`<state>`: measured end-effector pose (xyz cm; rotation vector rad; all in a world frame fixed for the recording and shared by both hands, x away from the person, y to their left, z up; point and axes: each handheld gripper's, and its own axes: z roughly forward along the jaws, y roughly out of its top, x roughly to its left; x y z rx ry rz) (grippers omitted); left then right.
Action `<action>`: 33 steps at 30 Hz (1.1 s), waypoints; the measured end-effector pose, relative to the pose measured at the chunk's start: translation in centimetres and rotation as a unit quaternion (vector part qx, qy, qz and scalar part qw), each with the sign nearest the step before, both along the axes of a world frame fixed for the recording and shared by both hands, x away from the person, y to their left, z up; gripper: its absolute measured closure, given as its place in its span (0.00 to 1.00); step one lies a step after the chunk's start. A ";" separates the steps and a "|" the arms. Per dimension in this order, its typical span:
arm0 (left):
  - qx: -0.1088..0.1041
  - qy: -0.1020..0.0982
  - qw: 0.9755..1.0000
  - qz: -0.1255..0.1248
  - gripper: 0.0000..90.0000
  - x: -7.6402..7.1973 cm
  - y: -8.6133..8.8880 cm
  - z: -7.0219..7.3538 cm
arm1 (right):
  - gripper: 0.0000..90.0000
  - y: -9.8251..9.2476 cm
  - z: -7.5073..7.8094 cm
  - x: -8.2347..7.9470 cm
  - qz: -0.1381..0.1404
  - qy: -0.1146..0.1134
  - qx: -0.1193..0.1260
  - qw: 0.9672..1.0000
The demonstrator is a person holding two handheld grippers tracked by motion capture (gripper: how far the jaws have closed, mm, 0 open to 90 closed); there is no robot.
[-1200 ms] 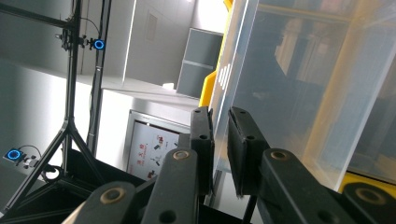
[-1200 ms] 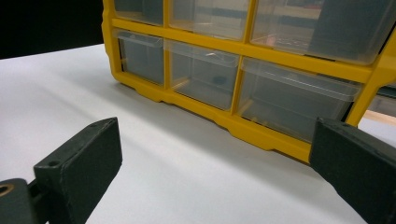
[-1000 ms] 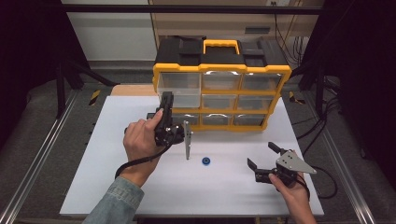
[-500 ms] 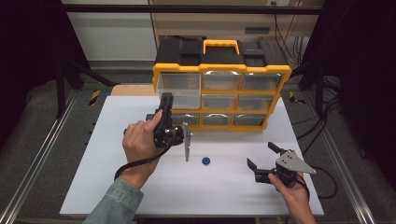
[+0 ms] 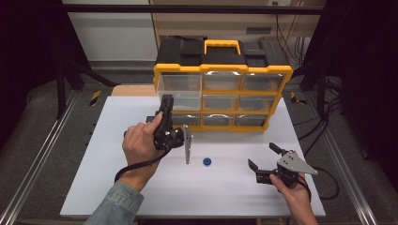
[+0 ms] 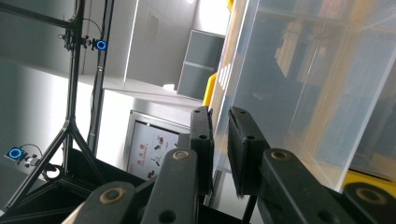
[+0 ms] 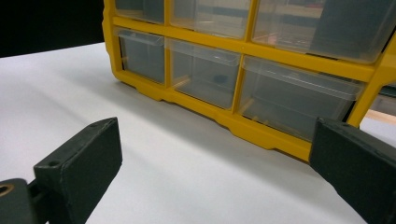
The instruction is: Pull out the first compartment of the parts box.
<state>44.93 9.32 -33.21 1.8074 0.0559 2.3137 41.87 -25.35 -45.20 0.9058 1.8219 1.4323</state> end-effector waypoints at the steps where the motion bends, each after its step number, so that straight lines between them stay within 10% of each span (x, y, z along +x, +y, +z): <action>1: -0.003 -0.001 1.000 -0.003 0.89 0.0 0.0 0.0 | 0.04 0.0 0.0 0.0 0.001 -0.001 -0.002 1.000; 33: -0.012 -0.003 1.000 -0.006 0.88 -1.1 0.2 -0.2 | 0.03 0.0 0.0 0.0 0.000 0.000 -0.002 1.000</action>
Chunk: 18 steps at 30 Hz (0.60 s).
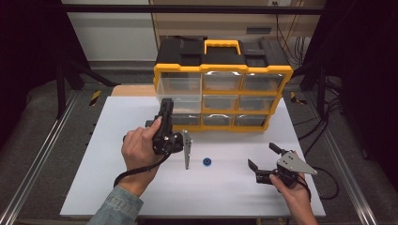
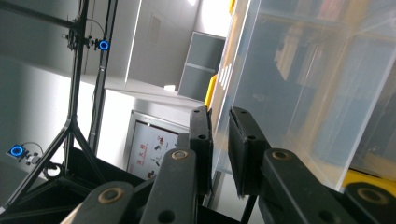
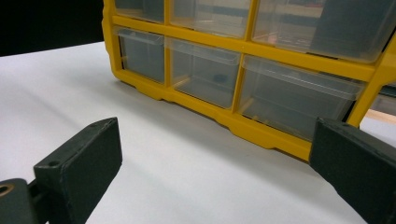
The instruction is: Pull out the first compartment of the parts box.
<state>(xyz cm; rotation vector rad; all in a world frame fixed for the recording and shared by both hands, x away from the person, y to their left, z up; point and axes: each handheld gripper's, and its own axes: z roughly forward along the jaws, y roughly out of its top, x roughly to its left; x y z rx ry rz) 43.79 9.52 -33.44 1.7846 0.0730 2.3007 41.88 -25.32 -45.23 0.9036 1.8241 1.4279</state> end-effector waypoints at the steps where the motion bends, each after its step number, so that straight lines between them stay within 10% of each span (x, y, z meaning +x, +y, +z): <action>1: 0.001 0.000 1.000 0.000 0.88 0.0 0.0 0.0 | 0.03 0.0 0.0 0.0 0.000 0.000 0.000 1.000; 18: -0.015 0.007 1.000 -0.015 0.79 -0.1 0.1 -0.2 | 0.03 0.1 0.0 0.0 0.000 0.002 0.000 1.000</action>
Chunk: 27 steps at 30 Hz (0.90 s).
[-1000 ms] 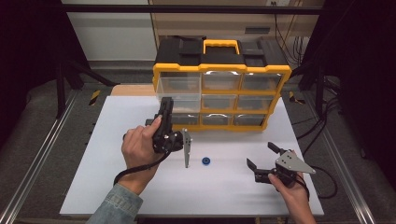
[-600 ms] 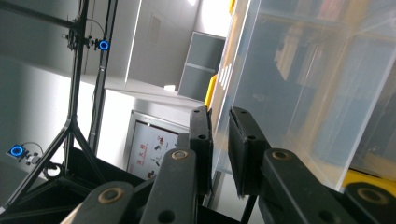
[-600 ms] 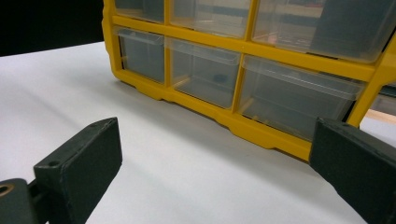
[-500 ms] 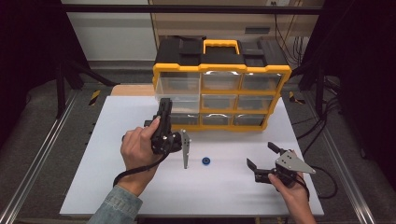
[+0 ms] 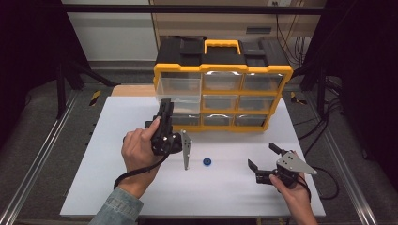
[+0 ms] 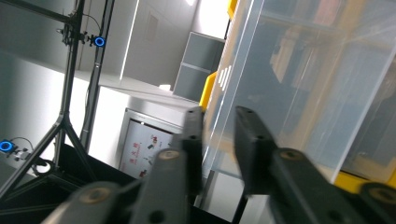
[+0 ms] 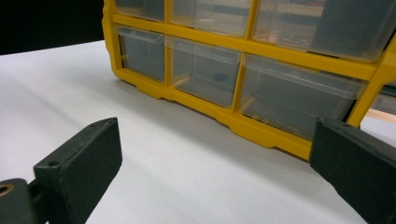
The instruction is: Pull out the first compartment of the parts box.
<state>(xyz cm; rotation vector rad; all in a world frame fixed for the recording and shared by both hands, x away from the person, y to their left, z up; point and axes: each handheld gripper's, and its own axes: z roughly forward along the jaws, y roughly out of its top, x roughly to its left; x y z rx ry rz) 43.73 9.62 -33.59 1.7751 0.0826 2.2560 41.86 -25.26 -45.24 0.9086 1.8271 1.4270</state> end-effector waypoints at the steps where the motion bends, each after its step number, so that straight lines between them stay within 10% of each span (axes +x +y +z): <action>1: -0.002 0.005 1.000 0.001 0.75 -0.2 0.0 0.0 | 0.03 0.0 0.0 0.0 0.000 0.002 0.000 1.000; 6: -0.064 0.047 0.997 -0.021 0.52 -1.0 0.6 -0.3 | 0.03 0.0 0.0 0.0 0.000 0.002 -0.002 1.000; 11: -0.123 0.109 0.985 -0.053 0.40 -1.7 1.2 -1.0 | 0.03 0.1 0.0 0.0 0.002 0.003 -0.008 1.000; 14: -0.178 0.176 0.966 -0.063 0.34 -1.7 1.5 -1.4 | 0.03 0.1 0.0 0.0 0.001 0.004 -0.011 1.000; 20: -0.198 0.233 0.950 -0.067 0.28 -2.6 2.1 -2.6 | 0.03 0.0 0.1 -0.1 0.001 0.002 -0.015 1.000; 27: -0.250 0.304 0.915 -0.088 0.27 -2.9 2.7 -2.8 | 0.03 0.0 0.2 -0.1 0.002 0.004 -0.011 1.000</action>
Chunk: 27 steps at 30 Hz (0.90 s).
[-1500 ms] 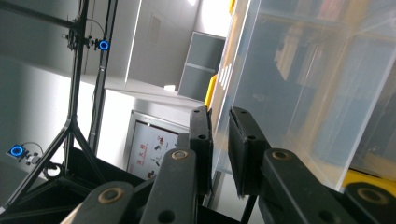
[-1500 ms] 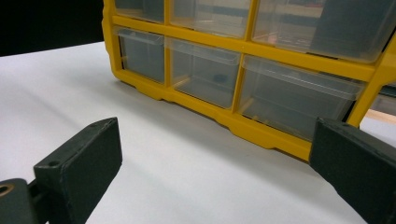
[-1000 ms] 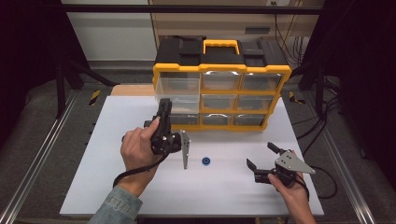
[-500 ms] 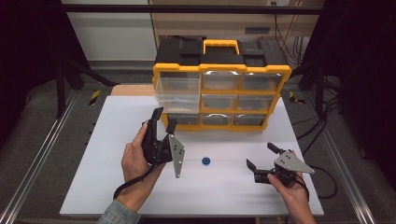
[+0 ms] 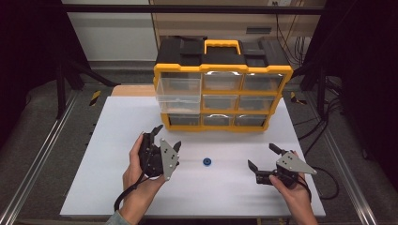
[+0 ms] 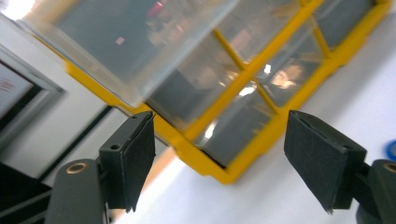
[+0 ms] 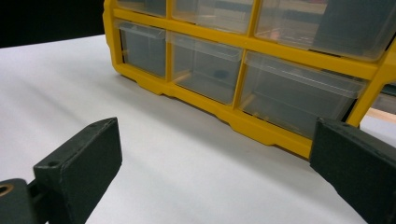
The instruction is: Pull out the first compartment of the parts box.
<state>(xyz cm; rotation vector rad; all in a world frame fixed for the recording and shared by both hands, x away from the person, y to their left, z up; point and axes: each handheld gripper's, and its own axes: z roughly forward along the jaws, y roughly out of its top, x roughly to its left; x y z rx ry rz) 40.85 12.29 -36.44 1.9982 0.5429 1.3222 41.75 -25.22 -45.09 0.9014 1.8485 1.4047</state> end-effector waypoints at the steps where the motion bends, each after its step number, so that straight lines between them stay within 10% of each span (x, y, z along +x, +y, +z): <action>1: -0.007 0.011 1.000 -0.004 0.26 0.1 0.1 -0.1 | 0.03 0.0 0.0 0.0 0.000 0.000 -0.003 1.000; 9: -0.053 0.070 0.996 -0.017 0.21 1.0 0.9 -1.0 | 0.04 -0.1 0.0 0.1 -0.003 0.005 -0.001 1.000; 18: -0.092 0.160 0.982 -0.038 0.20 1.8 1.3 -1.7 | 0.05 0.0 0.0 0.0 0.000 0.007 -0.002 1.000; 27: -0.093 0.179 0.978 -0.054 0.18 2.0 1.2 -2.0 | 0.05 0.1 0.0 0.0 0.003 0.010 -0.006 1.000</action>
